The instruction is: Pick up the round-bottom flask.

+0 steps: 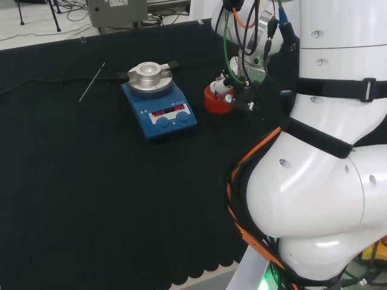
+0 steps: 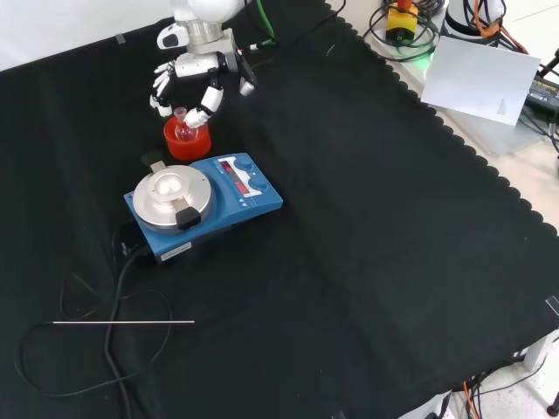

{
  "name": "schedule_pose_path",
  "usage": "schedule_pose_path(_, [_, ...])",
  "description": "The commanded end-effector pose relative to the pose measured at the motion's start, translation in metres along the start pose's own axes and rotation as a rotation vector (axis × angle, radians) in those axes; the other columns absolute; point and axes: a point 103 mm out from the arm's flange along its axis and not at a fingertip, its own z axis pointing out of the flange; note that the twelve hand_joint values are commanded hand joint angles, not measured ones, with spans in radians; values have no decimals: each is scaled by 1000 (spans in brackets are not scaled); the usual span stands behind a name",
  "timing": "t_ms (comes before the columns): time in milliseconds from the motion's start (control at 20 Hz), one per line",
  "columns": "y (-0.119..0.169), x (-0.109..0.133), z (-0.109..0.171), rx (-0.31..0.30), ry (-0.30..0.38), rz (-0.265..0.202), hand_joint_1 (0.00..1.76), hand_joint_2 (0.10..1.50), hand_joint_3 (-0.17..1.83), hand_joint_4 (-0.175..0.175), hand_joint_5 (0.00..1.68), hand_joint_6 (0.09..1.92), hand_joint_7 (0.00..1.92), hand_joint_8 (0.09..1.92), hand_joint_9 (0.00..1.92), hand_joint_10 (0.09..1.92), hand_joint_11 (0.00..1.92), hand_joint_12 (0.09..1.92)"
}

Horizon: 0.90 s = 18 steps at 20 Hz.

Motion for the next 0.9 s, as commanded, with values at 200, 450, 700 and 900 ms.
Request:
schedule_pose_path(200, [0,1,-1,-21,-1,3,973,703,612,-14,813,686,523,659,625,644,209,1335])
schedule_pose_path(450, [0,2,-2,-37,-8,7,985,722,624,-6,847,686,549,653,651,636,234,1326])
schedule_pose_path(700, [0,3,-4,-55,-13,8,1013,999,216,131,945,970,591,651,698,621,275,1328])
schedule_pose_path(900, [-2,6,-1,-56,-20,8,1017,1081,69,162,963,1024,604,652,714,616,296,1328])
